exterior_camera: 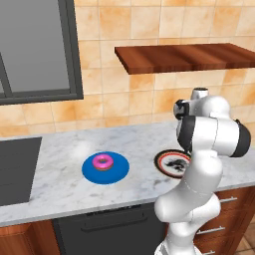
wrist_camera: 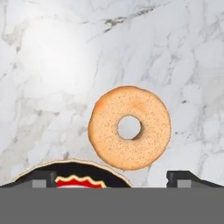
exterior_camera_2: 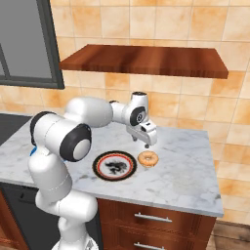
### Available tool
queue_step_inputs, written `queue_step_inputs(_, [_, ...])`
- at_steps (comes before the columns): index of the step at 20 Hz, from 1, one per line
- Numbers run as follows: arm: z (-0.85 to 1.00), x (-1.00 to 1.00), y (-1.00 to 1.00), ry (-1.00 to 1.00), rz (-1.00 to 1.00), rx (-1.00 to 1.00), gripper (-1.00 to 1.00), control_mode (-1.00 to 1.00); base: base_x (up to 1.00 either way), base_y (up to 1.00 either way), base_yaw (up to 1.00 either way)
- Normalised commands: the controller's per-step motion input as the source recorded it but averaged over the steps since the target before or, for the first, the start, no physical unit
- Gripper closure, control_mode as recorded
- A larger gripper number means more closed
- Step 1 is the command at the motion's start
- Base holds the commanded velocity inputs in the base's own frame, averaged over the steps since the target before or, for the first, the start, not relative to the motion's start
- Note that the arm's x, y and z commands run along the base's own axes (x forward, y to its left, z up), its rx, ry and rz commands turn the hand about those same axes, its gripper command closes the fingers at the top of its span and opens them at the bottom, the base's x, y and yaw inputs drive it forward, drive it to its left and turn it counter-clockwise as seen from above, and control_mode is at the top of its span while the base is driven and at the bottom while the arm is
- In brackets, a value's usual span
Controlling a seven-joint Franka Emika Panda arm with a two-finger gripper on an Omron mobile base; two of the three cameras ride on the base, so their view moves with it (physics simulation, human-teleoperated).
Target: Place the pastries on the plates.
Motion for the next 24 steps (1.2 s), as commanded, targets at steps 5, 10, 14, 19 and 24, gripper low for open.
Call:
queue_step_inputs(5, [-0.29, 0.2, -0.15, 0.0, -0.04, 0.0, -1.0, -1.0, 0.0, 0.0, 0.0])
queue_step_inputs(10, [-0.24, 0.28, 0.0, 0.0, -0.03, 0.0, -1.0, -1.0, 0.0, 0.0, 0.0])
queue_step_inputs(14, [-0.2, 0.0, -0.02, 0.0, -0.04, 0.0, -1.0, -1.0, 0.0, 0.0, 0.0])
queue_step_inputs(19, [-0.18, -0.01, 0.0, 0.03, -0.07, 0.0, -1.0, -1.0, 0.0, 0.0, 0.0])
queue_step_inputs(24, [-0.17, -0.05, 0.0, 0.05, -0.08, 0.0, -1.0, -1.0, 0.0, 0.0, 0.0])
